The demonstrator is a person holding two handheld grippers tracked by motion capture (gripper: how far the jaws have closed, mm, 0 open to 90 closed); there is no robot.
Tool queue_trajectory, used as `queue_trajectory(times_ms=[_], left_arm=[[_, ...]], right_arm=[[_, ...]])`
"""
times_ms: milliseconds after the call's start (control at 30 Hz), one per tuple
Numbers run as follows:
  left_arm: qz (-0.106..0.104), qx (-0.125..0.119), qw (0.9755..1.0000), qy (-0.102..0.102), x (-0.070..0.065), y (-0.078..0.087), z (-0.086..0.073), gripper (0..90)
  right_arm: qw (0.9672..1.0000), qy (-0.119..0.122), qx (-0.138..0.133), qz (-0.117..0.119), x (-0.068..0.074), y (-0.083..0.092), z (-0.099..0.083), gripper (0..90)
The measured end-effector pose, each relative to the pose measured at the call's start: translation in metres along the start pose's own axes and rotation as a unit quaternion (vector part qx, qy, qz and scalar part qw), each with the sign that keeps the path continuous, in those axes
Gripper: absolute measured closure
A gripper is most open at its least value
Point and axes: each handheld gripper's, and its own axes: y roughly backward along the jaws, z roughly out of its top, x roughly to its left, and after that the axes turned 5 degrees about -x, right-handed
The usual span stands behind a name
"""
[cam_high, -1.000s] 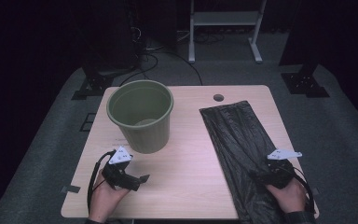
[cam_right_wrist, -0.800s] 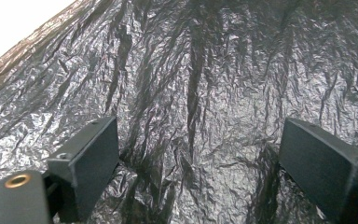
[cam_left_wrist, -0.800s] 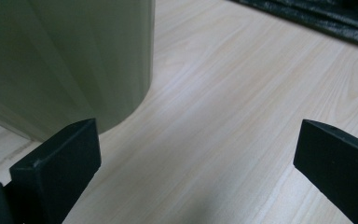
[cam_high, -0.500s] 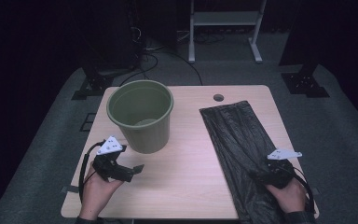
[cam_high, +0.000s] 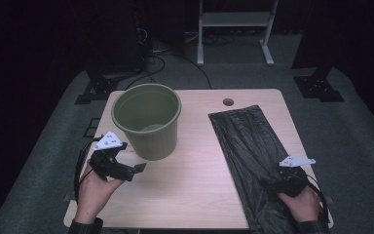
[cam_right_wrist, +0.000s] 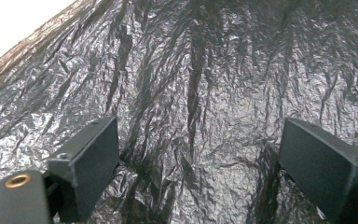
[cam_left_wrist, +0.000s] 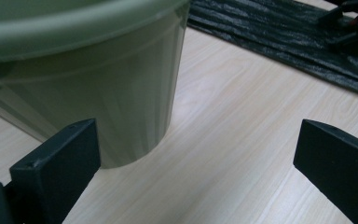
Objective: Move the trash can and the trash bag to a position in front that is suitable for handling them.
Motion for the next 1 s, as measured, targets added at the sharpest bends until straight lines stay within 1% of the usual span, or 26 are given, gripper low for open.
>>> queue_trajectory(times_ms=[100,300,533,733,833,1000], left_arm=[[0.002,-0.003,1.0000,0.002,0.001,0.003,0.007,0.0],[0.008,-0.012,0.9999,-0.004,0.003,0.011,0.019,0.0],[0.021,-0.021,0.9995,-0.008,0.009,0.019,0.033,0.0],[0.031,-0.028,0.9991,-0.004,0.020,0.021,0.045,0.0],[0.032,-0.034,0.9989,-0.002,0.027,0.021,0.049,0.0],[0.048,-0.035,0.9982,-0.002,0.039,0.022,0.059,0.0]], right_arm=[[1.0000,0.000,0.000,0.000,0.000,0.000,0.000,11.4],[1.0000,0.000,0.000,0.000,0.000,0.000,0.000,11.4],[1.0000,0.000,0.000,0.000,0.000,0.000,0.000,11.4],[1.0000,0.000,0.000,0.001,0.000,0.000,0.000,11.5],[1.0000,0.001,0.000,0.001,0.000,0.000,0.000,11.5],[1.0000,0.001,0.000,0.001,0.000,0.000,0.000,11.5]])
